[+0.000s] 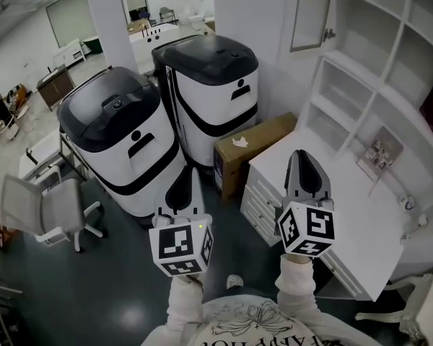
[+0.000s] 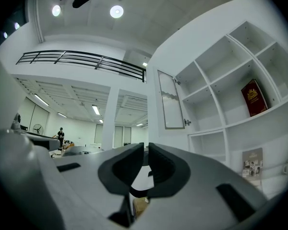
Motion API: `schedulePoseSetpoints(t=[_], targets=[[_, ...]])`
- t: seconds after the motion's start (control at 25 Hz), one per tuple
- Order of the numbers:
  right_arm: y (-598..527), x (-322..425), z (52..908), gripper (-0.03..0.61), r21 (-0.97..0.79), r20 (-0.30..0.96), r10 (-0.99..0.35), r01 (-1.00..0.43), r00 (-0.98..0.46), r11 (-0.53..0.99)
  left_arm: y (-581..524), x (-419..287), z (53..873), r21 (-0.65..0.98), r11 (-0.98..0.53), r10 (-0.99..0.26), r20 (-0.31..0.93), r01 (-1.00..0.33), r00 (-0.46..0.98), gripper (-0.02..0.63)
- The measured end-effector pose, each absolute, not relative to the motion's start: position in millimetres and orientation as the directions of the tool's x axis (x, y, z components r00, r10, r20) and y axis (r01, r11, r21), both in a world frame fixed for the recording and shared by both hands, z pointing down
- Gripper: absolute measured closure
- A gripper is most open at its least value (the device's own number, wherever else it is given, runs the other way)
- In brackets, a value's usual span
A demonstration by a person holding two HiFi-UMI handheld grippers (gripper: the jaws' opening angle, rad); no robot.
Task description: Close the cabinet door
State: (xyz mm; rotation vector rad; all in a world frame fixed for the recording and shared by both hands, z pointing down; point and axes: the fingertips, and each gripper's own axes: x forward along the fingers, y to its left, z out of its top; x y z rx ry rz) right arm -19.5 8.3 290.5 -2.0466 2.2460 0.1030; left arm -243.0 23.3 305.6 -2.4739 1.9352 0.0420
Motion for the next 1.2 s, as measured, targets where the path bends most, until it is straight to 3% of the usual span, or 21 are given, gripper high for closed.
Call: schedulePoseSetpoints(t=[0.68,1.2], targets=[[-84.8,16.1,302.6,0.565,-0.036,-0.077,-0.992,-0.994,-0.104,0.107,-68.4,-214.1,320.1,0.022,-0.226,-0.974,0.021,-0.974,0.227,0.589],[-176.8,22.3,274.7,0.563,-0.032,-0.125,-0.991,-0.998,-0.046,0.051,-167.4,-218.1,310.4,0.014,-0.280,-0.960,0.002,-0.960,0.280,0.589]])
